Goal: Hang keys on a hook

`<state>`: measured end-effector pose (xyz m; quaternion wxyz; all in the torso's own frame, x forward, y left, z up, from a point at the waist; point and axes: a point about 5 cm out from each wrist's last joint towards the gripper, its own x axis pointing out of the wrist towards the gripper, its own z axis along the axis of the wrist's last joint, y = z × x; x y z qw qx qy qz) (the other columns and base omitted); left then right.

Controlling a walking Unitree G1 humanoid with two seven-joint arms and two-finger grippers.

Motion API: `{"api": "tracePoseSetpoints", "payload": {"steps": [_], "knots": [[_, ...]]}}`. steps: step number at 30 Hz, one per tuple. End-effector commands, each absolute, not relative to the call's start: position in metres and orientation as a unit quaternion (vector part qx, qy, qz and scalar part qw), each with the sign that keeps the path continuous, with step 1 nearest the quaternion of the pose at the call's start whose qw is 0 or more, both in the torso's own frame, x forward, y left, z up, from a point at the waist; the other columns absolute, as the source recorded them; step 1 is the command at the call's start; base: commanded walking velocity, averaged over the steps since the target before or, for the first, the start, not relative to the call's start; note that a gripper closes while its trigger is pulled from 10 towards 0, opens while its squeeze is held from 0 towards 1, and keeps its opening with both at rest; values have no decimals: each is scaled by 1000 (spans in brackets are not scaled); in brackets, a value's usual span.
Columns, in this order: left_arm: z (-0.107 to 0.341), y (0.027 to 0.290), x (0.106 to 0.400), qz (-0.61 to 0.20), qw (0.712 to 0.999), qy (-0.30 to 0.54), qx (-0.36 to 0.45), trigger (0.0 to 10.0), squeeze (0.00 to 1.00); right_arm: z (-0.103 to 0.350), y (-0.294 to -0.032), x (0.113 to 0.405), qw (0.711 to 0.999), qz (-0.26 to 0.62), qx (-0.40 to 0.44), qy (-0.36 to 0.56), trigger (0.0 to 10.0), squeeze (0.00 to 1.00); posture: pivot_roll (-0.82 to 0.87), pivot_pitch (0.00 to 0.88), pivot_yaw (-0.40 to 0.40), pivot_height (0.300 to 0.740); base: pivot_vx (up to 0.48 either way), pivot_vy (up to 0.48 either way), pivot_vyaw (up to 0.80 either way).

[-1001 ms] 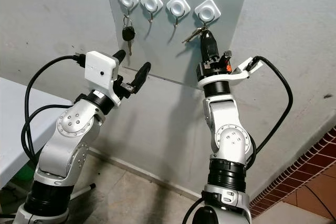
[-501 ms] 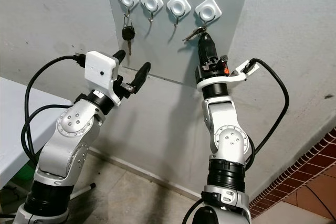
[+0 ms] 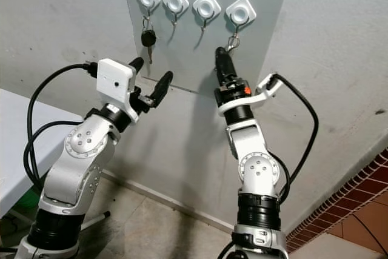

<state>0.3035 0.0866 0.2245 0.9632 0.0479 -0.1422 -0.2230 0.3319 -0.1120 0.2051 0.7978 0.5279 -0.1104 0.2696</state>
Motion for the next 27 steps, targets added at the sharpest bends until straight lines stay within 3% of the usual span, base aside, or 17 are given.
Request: {"api": "tracePoseSetpoints", "payload": {"steps": [1, 4, 7, 9, 16, 22, 27], "knots": [[220, 91, 303, -210, 967, -136, 50, 10000, 0, 200, -109, 329, 817, 274, 497, -103, 10000, 0, -77, 0, -3, 740, 0, 0, 0], [198, 97, 304, -189, 975, -103, 50, 10000, 0, 174, -111, 326, 862, 258, 429, -73, 10000, 0, -80, 0, -3, 740, 0, 0, 0], [193, 98, 304, -182, 977, -96, 52, 10000, 0, 168, -111, 326, 868, 256, 420, -66, 10000, 0, -80, 0, -3, 740, 0, 0, 0], [164, 107, 304, -158, 984, -56, 56, 10000, 0, 140, -117, 324, 900, 230, 369, -38, 10000, 0, -82, 0, -4, 740, 0, 0, 0], [105, 131, 302, -85, 995, 29, 49, 10000, 0, 84, -128, 318, 946, 184, 264, 41, 10000, 0, -80, 0, -10, 740, 0, 0, 0], [55, 155, 294, -23, 994, 93, 49, 10000, 0, 38, -136, 305, 963, 158, 186, 113, 10000, 0, -78, 0, -14, 740, 0, 0, 0], [46, 158, 293, -12, 994, 100, 49, 10000, 0, 31, -137, 303, 966, 155, 165, 120, 10000, 0, -77, 0, -14, 740, 0, 0, 0]]}}
